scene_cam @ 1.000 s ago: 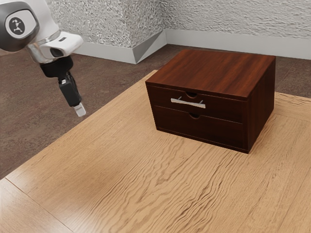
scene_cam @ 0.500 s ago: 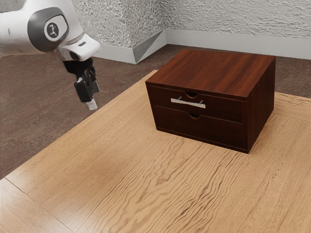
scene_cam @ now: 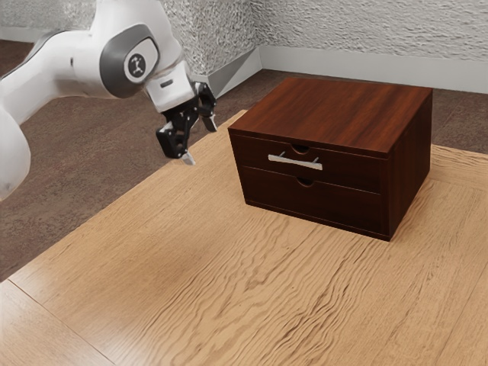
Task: Pull the drawer handle with one arm to open the drawer
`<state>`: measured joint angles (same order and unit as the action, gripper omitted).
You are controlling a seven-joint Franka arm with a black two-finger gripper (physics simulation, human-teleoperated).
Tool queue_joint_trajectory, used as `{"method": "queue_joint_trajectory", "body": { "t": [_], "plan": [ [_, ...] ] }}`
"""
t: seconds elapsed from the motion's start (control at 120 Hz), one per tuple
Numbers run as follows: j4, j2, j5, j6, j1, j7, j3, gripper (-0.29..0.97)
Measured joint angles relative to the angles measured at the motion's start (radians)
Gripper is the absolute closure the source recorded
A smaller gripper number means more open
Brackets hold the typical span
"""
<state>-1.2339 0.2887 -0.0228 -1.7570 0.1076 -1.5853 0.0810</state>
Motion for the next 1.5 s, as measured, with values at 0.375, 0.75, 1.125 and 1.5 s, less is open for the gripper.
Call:
{"method": "queue_joint_trajectory", "body": {
  "t": [0.375,0.75,1.125,1.5],
  "plan": [
    [-0.246,-0.142,0.096,-0.325,-0.008,-0.149,0.009,0.0],
    [-0.178,-0.03,0.119,-0.398,-0.059,-0.17,-0.039,0.0],
    [-0.183,-0.003,0.122,-0.41,-0.065,-0.159,-0.093,0.21],
    [-0.175,0.012,0.006,-0.406,-0.043,-0.136,-0.094,0.42]
  ]
}}
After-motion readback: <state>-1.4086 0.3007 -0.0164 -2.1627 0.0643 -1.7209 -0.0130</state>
